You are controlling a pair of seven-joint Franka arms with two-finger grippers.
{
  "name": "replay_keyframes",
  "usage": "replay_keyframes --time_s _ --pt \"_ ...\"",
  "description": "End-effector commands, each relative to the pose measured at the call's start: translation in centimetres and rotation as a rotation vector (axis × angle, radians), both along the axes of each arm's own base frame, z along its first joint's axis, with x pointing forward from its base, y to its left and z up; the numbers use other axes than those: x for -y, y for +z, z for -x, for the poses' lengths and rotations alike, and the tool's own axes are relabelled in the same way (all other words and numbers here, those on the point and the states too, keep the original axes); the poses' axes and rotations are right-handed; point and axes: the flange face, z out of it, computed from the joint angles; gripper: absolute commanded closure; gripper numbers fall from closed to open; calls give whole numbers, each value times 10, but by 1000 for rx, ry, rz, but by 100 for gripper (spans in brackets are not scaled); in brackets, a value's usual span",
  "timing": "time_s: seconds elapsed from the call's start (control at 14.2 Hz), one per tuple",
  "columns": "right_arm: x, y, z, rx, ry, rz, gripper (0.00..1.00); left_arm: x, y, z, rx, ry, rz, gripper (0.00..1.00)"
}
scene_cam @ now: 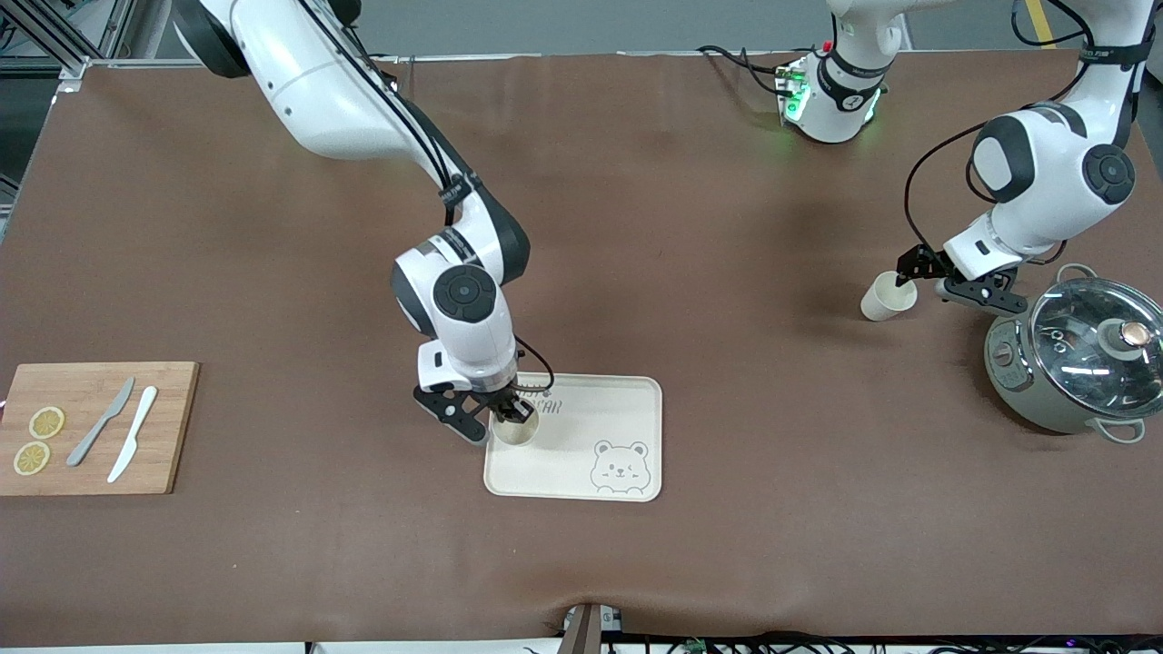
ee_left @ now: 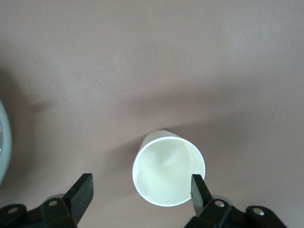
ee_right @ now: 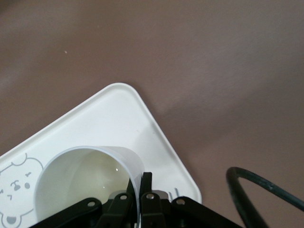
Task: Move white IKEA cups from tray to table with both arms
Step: 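Carry the cup with the right gripper toward the cutting board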
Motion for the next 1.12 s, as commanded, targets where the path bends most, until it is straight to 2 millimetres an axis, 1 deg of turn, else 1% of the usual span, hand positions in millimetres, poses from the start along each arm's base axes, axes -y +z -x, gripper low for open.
replay_keyframes --time_s 0.0,0.07,0.14,0.21,0.28,0.35,0.42,0.49,0.56,0.63,0.7,0.91,1.05 --pt "19 69 13 -47 57 3 100 3 24 -20 39 34 13 0" --pt "37 90 14 -91 83 7 100 7 33 -29 58 53 12 0" --pt "59 112 14 -125 113 6 100 13 43 -39 70 59 14 0" --pt "80 131 17 -158 142 4 100 21 52 -49 64 68 22 0" --pt "105 150 18 -175 178 7 100 26 64 -61 55 86 30 0" --pt "130 163 22 -198 216 16 100 35 75 -71 42 108 39 0" --pt "153 178 27 -206 261 21 100 48 86 -81 36 121 47 0" --pt "182 190 32 -220 294 26 100 63 95 -89 29 143 53 0" --pt "203 199 40 -232 331 30 100 78 104 -97 30 168 57 0" --pt "227 203 48 -240 362 32 100 97 113 -103 36 193 63 0" --pt "249 203 55 -246 391 33 100 111 120 -106 43 221 66 0" --pt "311 201 67 -242 473 34 100 151 142 -107 55 253 13 0" --pt "348 187 78 -218 535 39 100 172 173 -107 17 269 -9 0"
